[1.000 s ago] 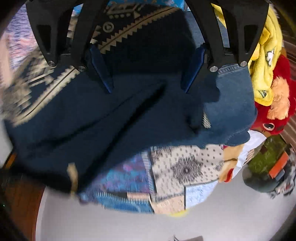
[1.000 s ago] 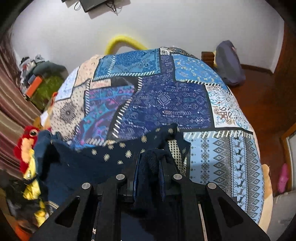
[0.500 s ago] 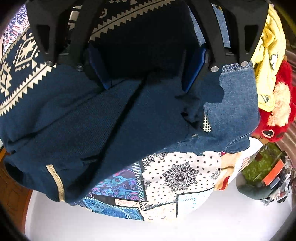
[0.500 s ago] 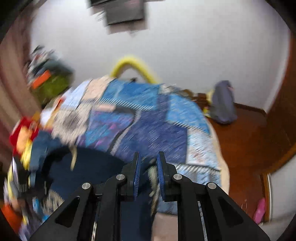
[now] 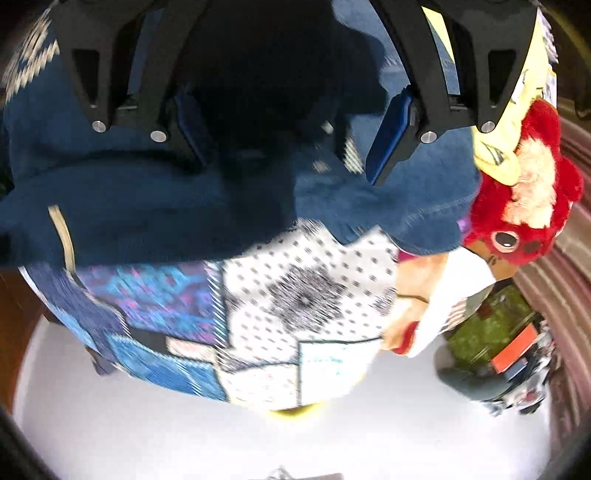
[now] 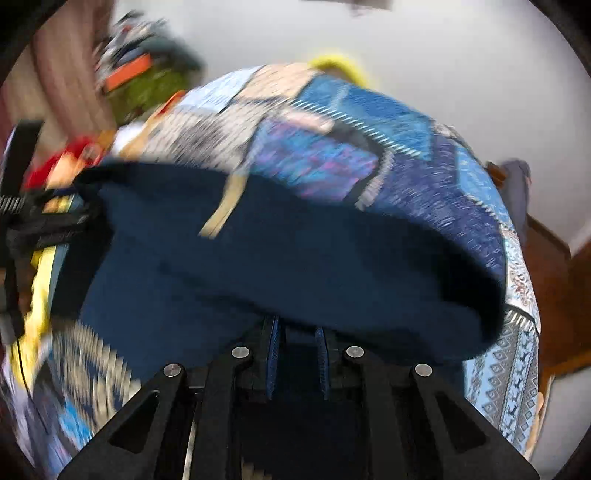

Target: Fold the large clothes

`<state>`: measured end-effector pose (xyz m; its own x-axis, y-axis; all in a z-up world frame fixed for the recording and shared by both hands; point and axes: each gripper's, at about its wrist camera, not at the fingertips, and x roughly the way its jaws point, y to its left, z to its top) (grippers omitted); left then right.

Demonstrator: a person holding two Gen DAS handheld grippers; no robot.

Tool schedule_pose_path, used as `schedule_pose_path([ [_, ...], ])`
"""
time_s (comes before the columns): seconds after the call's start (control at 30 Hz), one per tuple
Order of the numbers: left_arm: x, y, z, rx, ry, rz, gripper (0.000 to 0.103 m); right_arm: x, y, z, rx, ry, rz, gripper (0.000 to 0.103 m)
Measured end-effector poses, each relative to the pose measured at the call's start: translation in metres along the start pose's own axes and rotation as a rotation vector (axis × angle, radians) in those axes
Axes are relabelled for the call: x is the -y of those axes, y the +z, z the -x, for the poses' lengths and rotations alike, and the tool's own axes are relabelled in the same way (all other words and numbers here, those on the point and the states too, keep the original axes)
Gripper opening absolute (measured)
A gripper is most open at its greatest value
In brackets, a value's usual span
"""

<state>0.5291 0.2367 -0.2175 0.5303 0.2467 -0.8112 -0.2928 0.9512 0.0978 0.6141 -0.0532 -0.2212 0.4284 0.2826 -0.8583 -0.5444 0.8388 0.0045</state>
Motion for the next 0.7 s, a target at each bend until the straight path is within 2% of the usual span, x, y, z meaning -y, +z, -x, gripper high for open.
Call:
schedule_pose_path([
  [0.03, -0.004, 0.004, 0.001, 0.008, 0.009, 0.01, 0.081, 0.005, 0.006, 0.001, 0.018, -0.037, -0.023, 0.013],
  [0.1, -0.011, 0.008, 0.008, 0.031, 0.017, 0.026, 0.081, 0.015, 0.017, 0.007, 0.068, -0.19, -0.075, 0.013],
  [0.13, -0.014, 0.009, 0.015, 0.046, 0.014, 0.034, 0.081, 0.017, 0.02, 0.011, 0.082, -0.216, -0.086, 0.013],
  [0.17, -0.016, 0.008, 0.022, 0.061, -0.004, 0.035, 0.081, 0.019, 0.02, 0.015, 0.091, -0.2, -0.092, 0.013],
  [0.23, -0.015, 0.001, 0.034, 0.077, -0.039, 0.023, 0.081, 0.017, 0.015, 0.026, 0.098, -0.102, -0.092, 0.013],
  [0.33, -0.002, -0.012, 0.048, 0.072, -0.11, -0.029, 0.081, -0.004, 0.0, 0.04, 0.104, -0.022, -0.023, 0.013],
  [0.43, 0.018, -0.032, 0.059, 0.055, -0.188, -0.09, 0.081, -0.038, -0.023, 0.053, 0.112, 0.005, 0.087, 0.013],
  [0.57, 0.043, -0.063, 0.064, 0.008, -0.307, -0.122, 0.081, -0.067, -0.052, 0.056, 0.086, 0.039, 0.151, 0.013],
  [0.7, 0.064, -0.092, 0.054, -0.053, -0.358, -0.152, 0.082, -0.077, -0.074, 0.033, 0.016, -0.014, 0.197, 0.013],
])
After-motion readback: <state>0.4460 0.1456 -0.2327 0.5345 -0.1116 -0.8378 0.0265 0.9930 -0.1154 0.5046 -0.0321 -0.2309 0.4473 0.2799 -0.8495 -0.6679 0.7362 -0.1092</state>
